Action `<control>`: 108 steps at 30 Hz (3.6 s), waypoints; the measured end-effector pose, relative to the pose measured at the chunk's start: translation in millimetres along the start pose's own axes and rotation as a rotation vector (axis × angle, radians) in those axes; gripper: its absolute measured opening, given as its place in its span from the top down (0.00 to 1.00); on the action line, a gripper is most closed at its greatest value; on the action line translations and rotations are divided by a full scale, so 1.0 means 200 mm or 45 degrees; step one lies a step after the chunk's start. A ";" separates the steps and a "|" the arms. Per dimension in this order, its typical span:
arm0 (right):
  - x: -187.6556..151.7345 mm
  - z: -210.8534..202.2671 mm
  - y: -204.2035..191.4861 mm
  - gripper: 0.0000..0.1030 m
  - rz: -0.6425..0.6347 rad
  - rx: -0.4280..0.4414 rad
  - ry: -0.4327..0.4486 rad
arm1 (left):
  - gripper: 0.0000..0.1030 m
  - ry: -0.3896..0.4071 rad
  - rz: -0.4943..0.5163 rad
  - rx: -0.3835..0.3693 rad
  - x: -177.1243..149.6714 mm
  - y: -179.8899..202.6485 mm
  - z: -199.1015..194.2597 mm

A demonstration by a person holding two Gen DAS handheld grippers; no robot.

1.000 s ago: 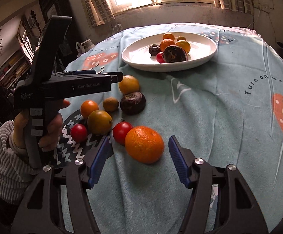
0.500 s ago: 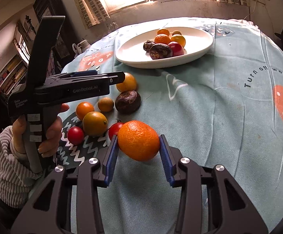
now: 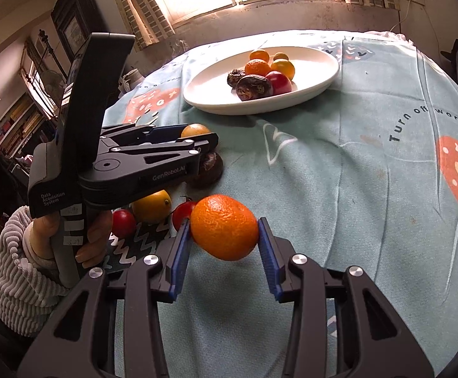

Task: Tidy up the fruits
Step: 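Grasp a mandarin orange with the right tool while the left tool grasps a yellow tomato, then carry the mandarin onto the plate with the right tool while the left tool places the yellow tomato, then grasp an orange tomato with the left tool while the right tool grasps a dark passion fruit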

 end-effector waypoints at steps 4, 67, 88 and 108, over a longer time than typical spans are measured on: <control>0.00 0.00 0.00 0.59 0.003 -0.002 0.002 | 0.64 0.015 0.024 0.017 -0.01 0.01 -0.01; 0.30 -0.04 0.11 0.39 0.040 -0.073 0.252 | 0.32 0.043 -0.218 0.071 -0.20 -0.36 -0.37; 0.28 -0.01 0.13 0.39 0.053 -0.075 0.217 | 0.63 -0.099 -0.182 -0.164 -0.32 -0.20 -0.33; 0.15 0.40 -0.20 0.46 -0.259 -0.094 -0.052 | 0.63 -0.019 -0.232 0.049 -0.28 -0.34 -0.38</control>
Point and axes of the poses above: each gripper's, at about its wrist camera, not at the fingertips, and z roughly the way its jaws point, y to its right, x to its top, the point moved 2 cm from there along z, roughly the way its jaws point, and after that the axes turned 13 degrees about y, right-handed, at the moved point
